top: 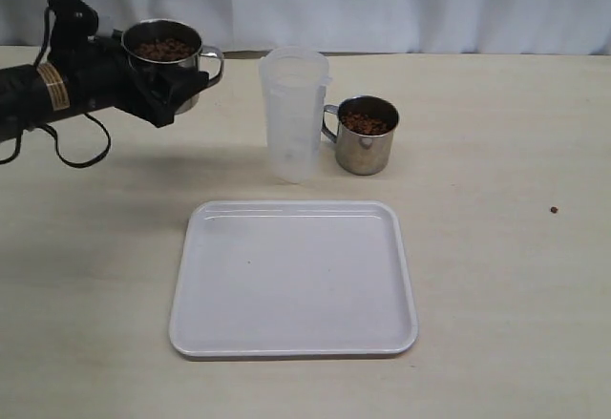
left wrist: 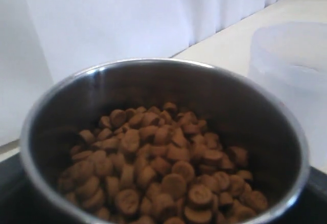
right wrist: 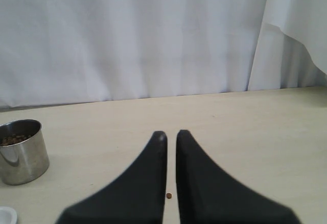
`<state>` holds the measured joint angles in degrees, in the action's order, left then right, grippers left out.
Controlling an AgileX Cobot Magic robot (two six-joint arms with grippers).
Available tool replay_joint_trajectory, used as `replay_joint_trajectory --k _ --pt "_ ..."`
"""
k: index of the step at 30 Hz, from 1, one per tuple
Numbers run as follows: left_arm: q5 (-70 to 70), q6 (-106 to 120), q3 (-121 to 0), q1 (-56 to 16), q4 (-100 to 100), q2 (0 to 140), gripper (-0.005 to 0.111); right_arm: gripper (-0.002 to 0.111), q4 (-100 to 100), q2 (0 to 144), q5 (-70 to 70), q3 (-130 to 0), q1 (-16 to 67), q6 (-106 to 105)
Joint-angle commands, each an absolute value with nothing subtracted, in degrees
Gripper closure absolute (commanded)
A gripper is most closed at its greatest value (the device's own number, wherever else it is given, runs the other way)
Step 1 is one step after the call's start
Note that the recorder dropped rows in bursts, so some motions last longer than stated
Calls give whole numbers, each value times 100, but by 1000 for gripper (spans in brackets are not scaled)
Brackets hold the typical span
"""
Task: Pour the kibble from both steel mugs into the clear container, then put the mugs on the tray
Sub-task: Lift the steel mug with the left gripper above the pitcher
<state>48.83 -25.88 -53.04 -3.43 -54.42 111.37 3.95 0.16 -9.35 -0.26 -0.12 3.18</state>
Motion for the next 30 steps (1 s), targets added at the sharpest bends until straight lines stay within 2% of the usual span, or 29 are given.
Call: replay_joint_trajectory --k 1,13,30 --pt "4846 -3188 -5335 -374 -5943 10383 107 103 376 0 -912 0 -49 297" --pt "4477 -3036 -5362 -535 -6016 9954 107 103 376 0 -912 0 -49 297" --pt "2981 -3748 -6751 -1208 -7249 9967 107 103 376 0 -912 0 -49 297"
